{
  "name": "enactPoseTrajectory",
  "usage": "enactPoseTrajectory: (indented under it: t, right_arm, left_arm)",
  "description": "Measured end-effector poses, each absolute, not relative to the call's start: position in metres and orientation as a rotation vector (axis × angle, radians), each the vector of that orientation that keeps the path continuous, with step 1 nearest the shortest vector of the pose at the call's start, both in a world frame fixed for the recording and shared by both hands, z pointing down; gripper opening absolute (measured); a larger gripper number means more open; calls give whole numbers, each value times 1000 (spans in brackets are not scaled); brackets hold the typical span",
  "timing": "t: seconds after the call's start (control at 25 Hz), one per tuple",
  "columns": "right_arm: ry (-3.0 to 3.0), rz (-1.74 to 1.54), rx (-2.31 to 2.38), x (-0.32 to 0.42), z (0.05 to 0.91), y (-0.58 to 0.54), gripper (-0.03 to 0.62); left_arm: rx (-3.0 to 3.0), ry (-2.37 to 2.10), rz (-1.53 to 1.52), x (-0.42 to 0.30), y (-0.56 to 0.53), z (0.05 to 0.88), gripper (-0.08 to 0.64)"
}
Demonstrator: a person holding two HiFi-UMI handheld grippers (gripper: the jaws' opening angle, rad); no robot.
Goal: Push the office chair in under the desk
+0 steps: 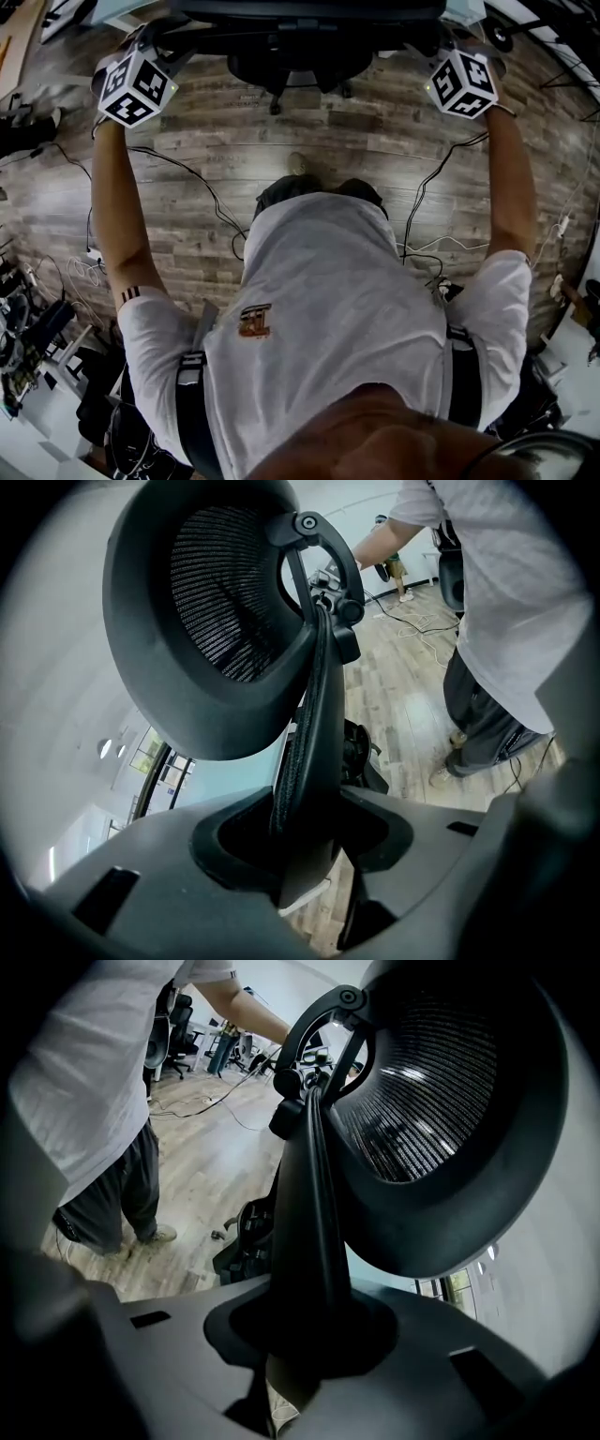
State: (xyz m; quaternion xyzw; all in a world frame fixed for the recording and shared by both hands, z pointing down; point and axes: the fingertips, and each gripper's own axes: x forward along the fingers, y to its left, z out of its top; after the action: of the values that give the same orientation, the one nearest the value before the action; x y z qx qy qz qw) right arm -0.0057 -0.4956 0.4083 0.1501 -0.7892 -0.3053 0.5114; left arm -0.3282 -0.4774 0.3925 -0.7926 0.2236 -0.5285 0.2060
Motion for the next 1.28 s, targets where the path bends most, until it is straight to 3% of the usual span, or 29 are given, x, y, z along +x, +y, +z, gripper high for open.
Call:
enactPoseTrajectory:
  t: [1.28]
  right_arm:
    - [-1868,-666,446,-53,411,-609,98]
  left_arm:
    - [-2184,552,-1488,-376,-623,398,206]
